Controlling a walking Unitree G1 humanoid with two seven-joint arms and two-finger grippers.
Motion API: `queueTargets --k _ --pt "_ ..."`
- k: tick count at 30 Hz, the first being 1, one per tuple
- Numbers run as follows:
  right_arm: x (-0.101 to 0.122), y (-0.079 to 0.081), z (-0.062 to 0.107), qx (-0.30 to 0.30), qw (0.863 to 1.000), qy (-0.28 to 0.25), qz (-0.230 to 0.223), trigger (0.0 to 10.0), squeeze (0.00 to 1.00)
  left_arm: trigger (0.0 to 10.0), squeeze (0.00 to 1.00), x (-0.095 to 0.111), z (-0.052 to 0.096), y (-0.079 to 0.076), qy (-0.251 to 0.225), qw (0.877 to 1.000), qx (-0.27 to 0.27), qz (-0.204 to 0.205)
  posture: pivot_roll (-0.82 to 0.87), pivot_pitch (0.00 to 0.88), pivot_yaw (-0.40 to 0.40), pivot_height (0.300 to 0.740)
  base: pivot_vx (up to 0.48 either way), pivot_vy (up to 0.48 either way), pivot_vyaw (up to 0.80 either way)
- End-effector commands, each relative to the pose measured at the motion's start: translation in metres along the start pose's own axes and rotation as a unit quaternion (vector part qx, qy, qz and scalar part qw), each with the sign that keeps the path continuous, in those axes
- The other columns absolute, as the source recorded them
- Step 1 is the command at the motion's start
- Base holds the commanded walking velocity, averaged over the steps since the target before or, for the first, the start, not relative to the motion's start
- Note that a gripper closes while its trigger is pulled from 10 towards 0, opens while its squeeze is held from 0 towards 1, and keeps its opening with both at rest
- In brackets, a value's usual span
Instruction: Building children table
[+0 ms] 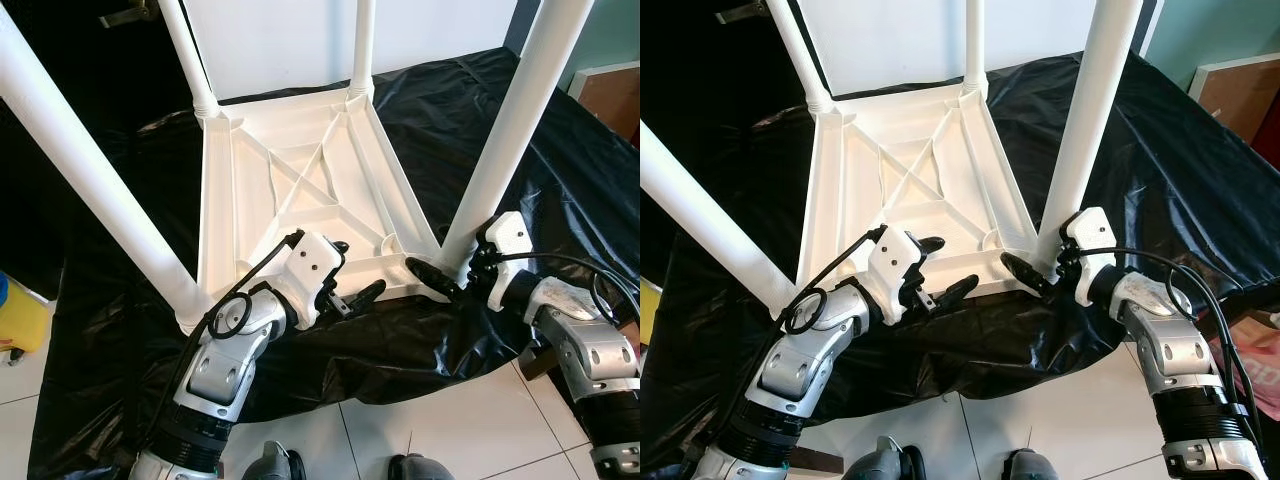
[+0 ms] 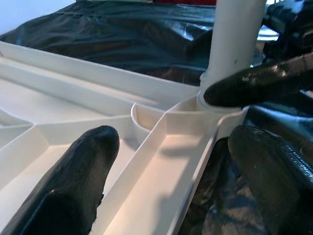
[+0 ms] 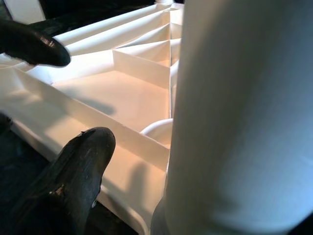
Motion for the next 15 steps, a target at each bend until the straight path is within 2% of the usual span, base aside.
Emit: queueTargets --k 1,9,15 --pt "-0.004 0.003 -0.003 0.026 1.0 0.014 0.002 10.0 0.0 10.0 0.0 0.0 0.002 -0.019 -0.004 0.996 -0.086 0.005 -0.08 0.083 0.055 0.74 0.0 0.0 0.0" --pt "-0.001 -0.009 -0.007 0.051 0.998 0.037 0.023 10.0 0.0 10.0 0.0 0.001 0.002 -0.027 0.001 0.994 -0.107 0.008 -0.08 0.071 0.05 0.74 0.0 0.0 0.0" --pt "-0.003 -0.014 -0.008 0.075 0.995 0.061 0.021 10.0 0.0 10.0 0.0 0.0 0.001 -0.026 0.007 0.994 -0.107 0.011 -0.08 0.068 0.048 0.74 0.0 0.0 0.0"
Point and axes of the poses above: a point about 5 cm out from each wrist's last joint towards the gripper, its own z axis pointing back from the gripper into the wrist, its own x axis along the axis of the wrist's last joint, y = z × x, the point moved 4 cm from there along -z, pointing out of the wrist towards the gripper, and after that the axes turned 10 degrees about -z, right-handed, at the moved point
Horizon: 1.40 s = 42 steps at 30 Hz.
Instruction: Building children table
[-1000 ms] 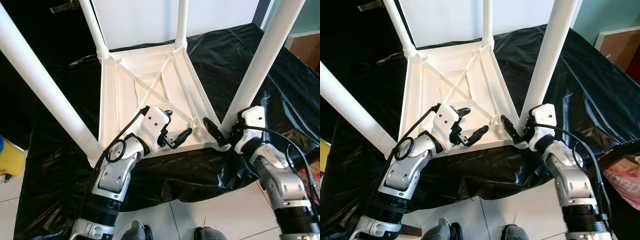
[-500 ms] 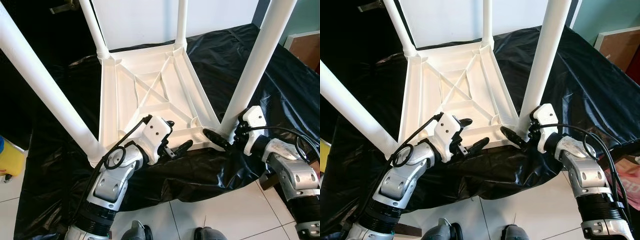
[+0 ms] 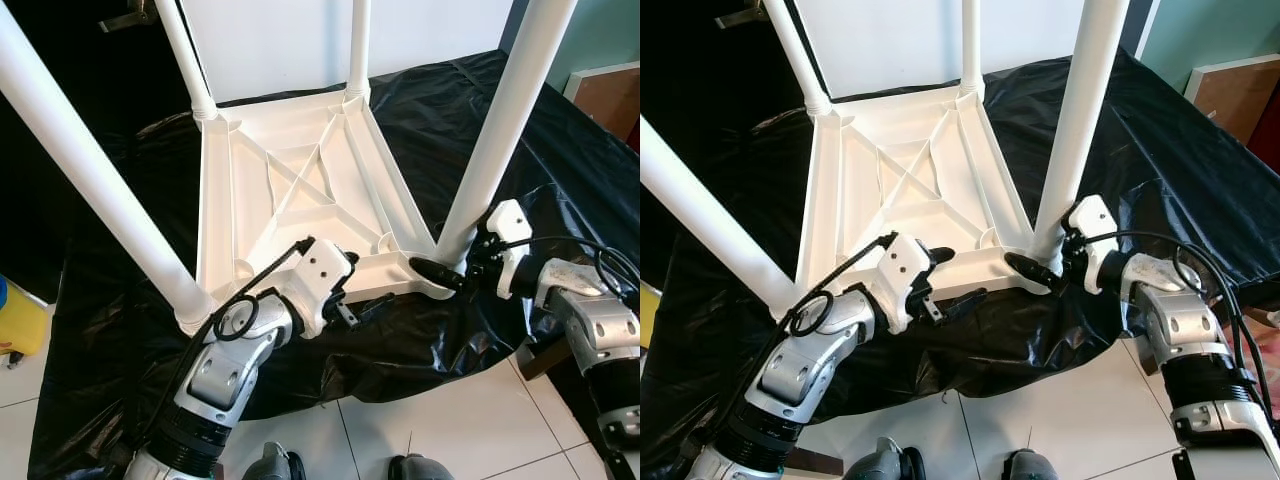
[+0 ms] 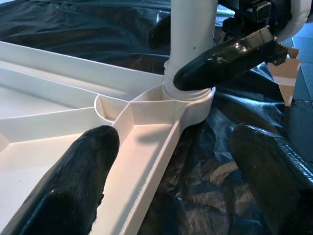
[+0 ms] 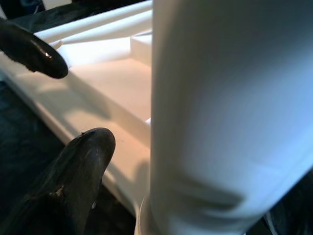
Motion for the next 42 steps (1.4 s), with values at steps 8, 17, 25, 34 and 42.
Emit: queueTargets --k 8,17,25,34,42 --pt "0.001 -0.008 -0.003 0.021 0.999 0.031 0.017 5.0 0.0 10.0 0.0 0.005 0.0 -0.013 -0.012 0.997 -0.072 0.003 -0.08 0.059 0.053 0.74 0.0 0.0 0.0" --pt "0.002 -0.015 -0.004 0.019 0.999 0.034 0.027 0.0 0.0 10.0 0.0 0.006 -0.002 -0.014 -0.013 0.997 -0.073 0.004 -0.08 0.06 0.048 0.74 0.0 0.0 0.0" --pt "-0.013 -0.01 -0.002 0.004 0.999 0.042 0.012 10.0 0.0 10.0 0.0 0.005 -0.002 -0.015 -0.011 0.998 -0.068 0.012 -0.09 0.073 0.036 0.74 0.0 0.0 0.0" --pt "-0.025 -0.002 -0.005 -0.068 0.997 0.012 -0.04 10.0 0.0 10.0 0.0 0.001 -0.003 -0.013 -0.005 0.998 -0.056 0.02 -0.1 0.094 0.034 0.74 0.0 0.0 0.0" --pt "-0.033 0.006 -0.009 -0.22 0.967 -0.034 -0.122 10.0 0.0 10.0 0.0 -0.003 -0.002 -0.009 0.003 0.999 -0.042 0.029 -0.11 0.114 0.037 0.74 0.0 0.0 0.0"
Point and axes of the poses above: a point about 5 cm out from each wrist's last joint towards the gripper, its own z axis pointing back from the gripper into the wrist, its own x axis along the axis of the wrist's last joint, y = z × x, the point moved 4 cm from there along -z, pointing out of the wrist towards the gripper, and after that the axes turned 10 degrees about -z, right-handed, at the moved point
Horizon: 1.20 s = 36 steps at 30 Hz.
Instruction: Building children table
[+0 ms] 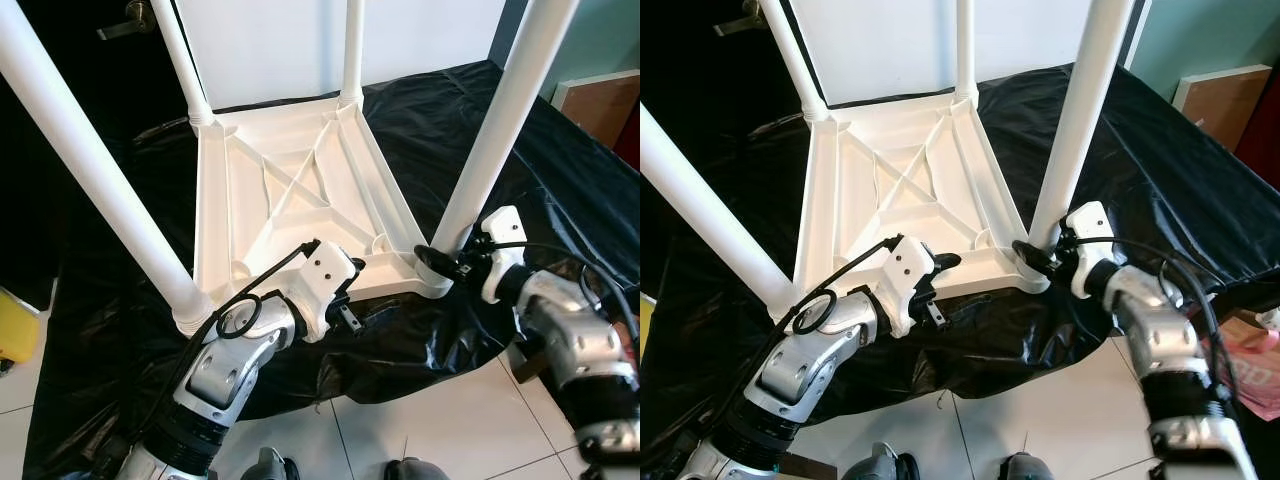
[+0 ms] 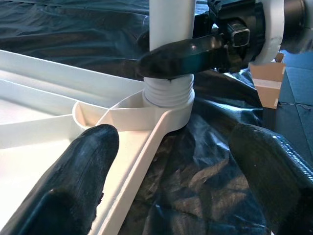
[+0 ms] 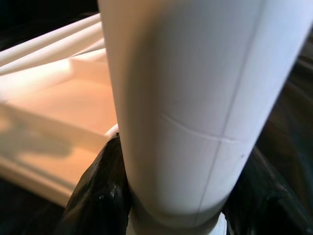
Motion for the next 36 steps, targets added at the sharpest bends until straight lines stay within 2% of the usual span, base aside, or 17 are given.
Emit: queueTargets --k 1,6,12,14,15,16,17,19,22,24,36 --pt "-0.021 -0.001 0.003 -0.044 0.998 0.03 -0.028 10.0 0.0 10.0 0.0 -0.004 0.001 -0.002 0.008 1.0 -0.012 0.009 -0.11 0.114 0.037 0.74 0.0 0.0 0.0" --pt "-0.028 0.008 0.005 -0.128 0.99 0.003 -0.064 10.0 0.0 10.0 0.0 -0.005 0.002 0.001 0.01 1.0 -0.002 0.015 -0.11 0.126 0.036 0.74 0.0 0.0 0.0" --pt "-0.03 0.012 0.008 -0.156 0.985 0.004 -0.076 10.0 0.0 10.0 0.0 -0.006 0.003 0.001 0.011 1.0 0.0 0.015 -0.11 0.127 0.036 0.74 0.0 0.0 0.0" --pt "-0.037 0.016 0.012 -0.236 0.965 -0.014 -0.111 10.0 0.0 10.0 0.0 -0.007 0.004 0.001 0.014 1.0 0.001 0.018 -0.1 0.135 0.042 0.74 0.0 0.0 0.0" --pt "-0.037 0.016 0.012 -0.236 0.965 -0.014 -0.111 10.0 0.0 10.0 0.0 -0.007 0.004 0.001 0.014 1.0 0.001 0.018 -0.1 0.135 0.042 0.74 0.0 0.0 0.0" --pt "-0.04 0.016 0.015 -0.275 0.954 -0.019 -0.117 10.0 0.0 10.0 0.0 -0.007 0.005 0.001 0.015 1.0 0.002 0.019 -0.1 0.138 0.041 0.74 0.0 0.0 0.0" --pt "-0.04 0.016 0.015 -0.275 0.954 -0.019 -0.117 10.0 0.0 10.0 0.0 -0.007 0.005 0.001 0.015 1.0 0.002 0.019 -0.1 0.138 0.041 0.74 0.0 0.0 0.0" --pt "-0.041 0.017 0.019 -0.332 0.935 -0.029 -0.123 10.0 0.0 10.0 0.0 -0.007 0.006 0.002 0.016 1.0 0.003 0.02 -0.09 0.14 0.039 0.74 0.0 0.0 0.0" --pt "-0.041 0.02 0.019 -0.339 0.932 -0.033 -0.122 10.0 0.0 10.0 0.0 -0.007 0.007 0.002 0.017 1.0 0.004 0.021 -0.09 0.141 0.038 0.74 0.0 0.0 0.0" --pt "-0.037 0.027 0.018 -0.328 0.937 -0.038 -0.117 10.0 0.0 10.0 0.0 -0.007 0.008 0.004 0.018 1.0 0.008 0.021 -0.09 0.14 0.03 0.74 0.0 0.0 0.0" --pt "-0.016 0.025 0.019 -0.307 0.947 -0.072 -0.061 10.0 0.0 10.0 0.0 -0.006 0.006 0.009 0.015 1.0 0.017 0.019 -0.1 0.13 0.023 0.74 0.0 0.0 0.0"
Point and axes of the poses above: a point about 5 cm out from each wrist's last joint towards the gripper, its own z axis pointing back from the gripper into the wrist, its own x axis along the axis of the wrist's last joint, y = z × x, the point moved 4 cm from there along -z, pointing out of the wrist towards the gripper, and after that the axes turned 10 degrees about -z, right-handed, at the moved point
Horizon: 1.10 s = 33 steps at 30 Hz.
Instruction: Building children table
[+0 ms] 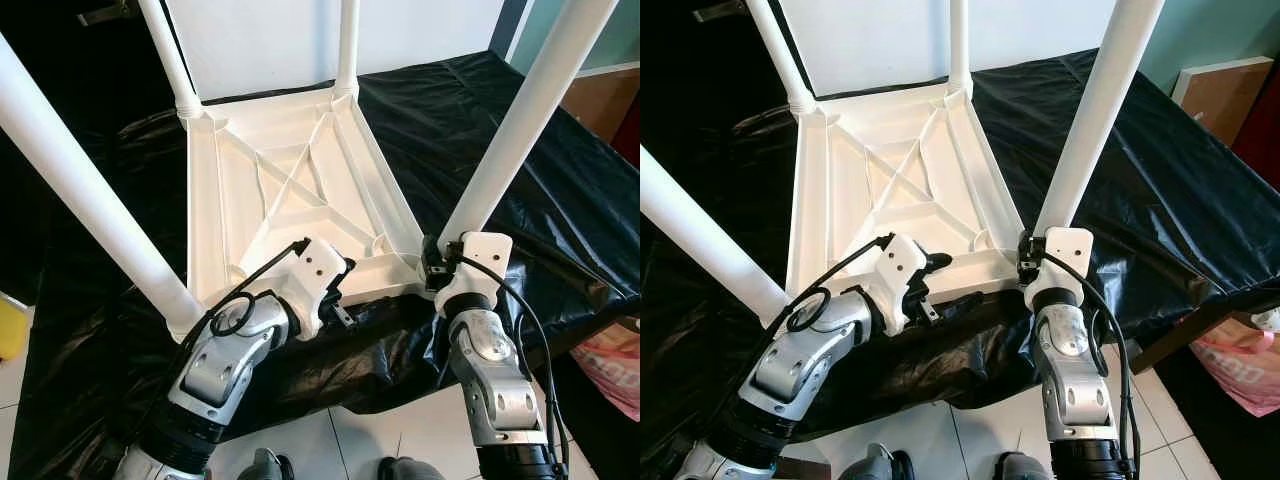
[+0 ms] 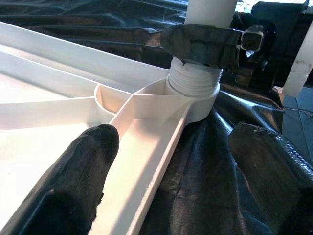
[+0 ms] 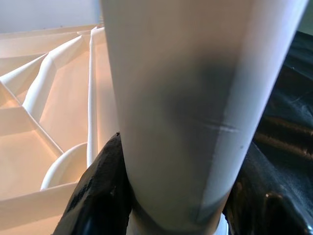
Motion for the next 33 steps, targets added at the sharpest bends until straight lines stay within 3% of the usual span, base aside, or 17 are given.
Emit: queueTargets --k 1,3,4,5,8,15,17,18,27,33 --pt "-0.016 -0.01 0.004 -0.013 0.999 0.033 0.012 10.0 0.0 10.0 0.0 -0.001 0.0 0.001 0.003 1.0 0.001 0.001 -0.11 0.128 0.023 0.74 0.0 0.0 0.0" --pt "-0.013 -0.01 0.004 -0.003 1.0 0.025 0.011 10.0 0.03 10.0 0.0 -0.001 0.001 0.001 0.003 1.0 0.001 0.001 -0.11 0.123 0.025 0.74 0.0 0.0 0.0" --pt "-0.009 -0.011 0.004 0.005 1.0 0.016 0.012 10.0 0.66 10.0 0.0 -0.002 0.0 0.002 0.003 1.0 0.001 0.001 -0.11 0.123 0.025 0.74 0.0 0.0 0.0" --pt "-0.005 -0.01 0.004 0.028 1.0 0.01 0.005 10.0 1.0 10.0 0.0 -0.002 0.0 0.003 0.003 1.0 0.001 0.0 -0.12 0.114 0.027 0.74 0.0 0.0 0.0" --pt "0.001 -0.008 0.005 0.062 0.998 0.003 -0.017 10.0 1.0 10.0 0.0 -0.002 -0.001 0.004 0.002 1.0 0.001 -0.002 -0.12 0.106 0.03 0.74 0.0 0.0 0.0" --pt "0.005 -0.017 0.004 0.106 0.994 0.003 -0.008 10.0 1.0 10.0 0.0 0.001 -0.003 0.009 -0.002 1.0 0.0 -0.007 -0.12 0.083 0.046 0.74 0.0 0.0 0.0" --pt "0.007 -0.017 0.005 0.152 0.988 0.004 -0.009 10.0 1.0 10.0 0.0 0.002 -0.003 0.01 -0.003 1.0 -0.004 -0.011 -0.13 0.076 0.05 0.74 0.0 0.0 0.0" --pt "0.007 -0.017 0.004 0.18 0.984 0.009 0.0 10.0 0.0 10.0 0.0 0.002 -0.003 0.01 -0.001 1.0 -0.006 -0.013 -0.13 0.068 0.053 0.74 0.0 0.0 0.0" --pt "0.007 -0.013 -0.002 0.291 0.956 0.031 0.027 10.0 0.0 10.0 0.0 0.003 -0.003 0.012 0.0 1.0 -0.006 -0.02 -0.11 0.058 0.054 0.74 0.0 0.0 0.0" --pt "0.005 -0.014 -0.008 0.316 0.946 0.042 0.048 10.0 0.0 10.0 0.0 0.002 -0.002 0.011 0.0 1.0 -0.006 -0.02 -0.1 0.06 0.052 0.74 0.0 0.0 0.0"
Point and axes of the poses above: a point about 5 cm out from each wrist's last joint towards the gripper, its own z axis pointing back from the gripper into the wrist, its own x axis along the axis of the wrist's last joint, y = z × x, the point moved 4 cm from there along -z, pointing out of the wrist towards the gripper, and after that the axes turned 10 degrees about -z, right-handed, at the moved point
